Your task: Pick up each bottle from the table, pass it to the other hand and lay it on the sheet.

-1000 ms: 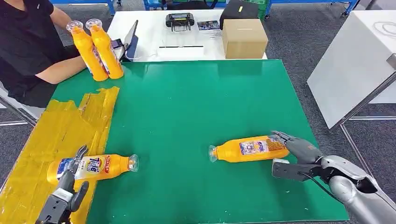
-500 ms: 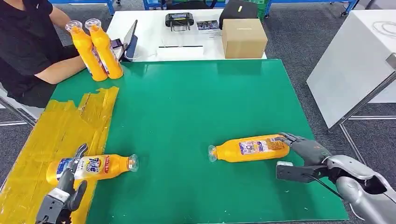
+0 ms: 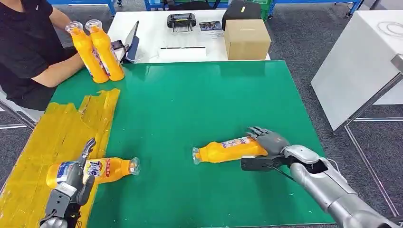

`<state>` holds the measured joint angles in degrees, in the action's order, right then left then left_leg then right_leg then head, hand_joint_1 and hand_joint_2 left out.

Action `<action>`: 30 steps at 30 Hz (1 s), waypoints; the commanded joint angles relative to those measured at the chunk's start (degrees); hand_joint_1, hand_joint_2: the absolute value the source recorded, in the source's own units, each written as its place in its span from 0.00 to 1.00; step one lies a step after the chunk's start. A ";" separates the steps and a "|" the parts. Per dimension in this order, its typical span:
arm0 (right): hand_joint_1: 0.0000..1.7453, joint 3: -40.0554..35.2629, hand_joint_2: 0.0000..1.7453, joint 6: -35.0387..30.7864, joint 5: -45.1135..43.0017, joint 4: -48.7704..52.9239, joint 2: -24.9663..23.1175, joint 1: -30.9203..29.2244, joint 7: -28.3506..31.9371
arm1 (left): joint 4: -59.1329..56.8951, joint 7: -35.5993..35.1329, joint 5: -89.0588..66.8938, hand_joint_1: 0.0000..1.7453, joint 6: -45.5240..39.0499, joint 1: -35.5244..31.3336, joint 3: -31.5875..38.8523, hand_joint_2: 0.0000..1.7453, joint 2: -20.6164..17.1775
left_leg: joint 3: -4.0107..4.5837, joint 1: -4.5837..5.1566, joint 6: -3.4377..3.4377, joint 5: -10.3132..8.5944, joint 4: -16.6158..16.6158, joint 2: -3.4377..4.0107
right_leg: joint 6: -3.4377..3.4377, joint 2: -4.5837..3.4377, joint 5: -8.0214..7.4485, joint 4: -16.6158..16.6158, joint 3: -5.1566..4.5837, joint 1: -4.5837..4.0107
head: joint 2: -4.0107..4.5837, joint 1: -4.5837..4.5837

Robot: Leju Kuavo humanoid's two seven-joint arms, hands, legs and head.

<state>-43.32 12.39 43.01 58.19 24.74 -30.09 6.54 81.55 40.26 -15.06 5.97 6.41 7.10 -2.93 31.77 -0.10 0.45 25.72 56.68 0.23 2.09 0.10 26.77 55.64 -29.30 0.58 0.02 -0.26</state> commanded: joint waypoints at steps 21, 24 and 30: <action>1.00 -12.52 1.00 6.91 -2.83 -13.44 -2.83 -6.87 2.25 | -7.03 -0.26 1.35 0.00 -0.40 -4.86 -3.12 0.00 -0.14 | -0.38 -0.08 -0.02 -0.08 -0.06 0.06 | -0.15 0.05 -0.22 -0.18 0.37 -0.07 | 0.00 0.02; 1.00 -12.17 1.00 5.83 -4.41 -13.88 -3.52 -6.23 1.62 | -7.36 -0.26 2.55 0.00 0.46 -5.19 -2.92 0.00 0.17 | -0.34 -0.11 -0.02 -0.10 -0.05 0.04 | -0.16 0.06 -0.24 -0.19 0.36 -0.10 | 0.00 0.04; 1.00 4.84 1.00 -10.37 -16.60 -10.68 -14.99 5.43 6.51 | -5.25 -2.68 16.65 0.00 18.36 -4.03 5.90 0.00 7.94 | -0.51 -0.18 -0.03 -0.11 -0.21 0.16 | -0.18 -0.06 -0.31 -0.40 0.54 -0.17 | 0.00 -0.02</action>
<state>-51.50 13.70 35.09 48.33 21.18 -36.63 8.54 77.68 40.22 -10.71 9.14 3.35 5.03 -2.80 31.36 -0.11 0.46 25.71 56.68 0.48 1.98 -0.01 26.62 55.63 -28.96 0.58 0.02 -0.28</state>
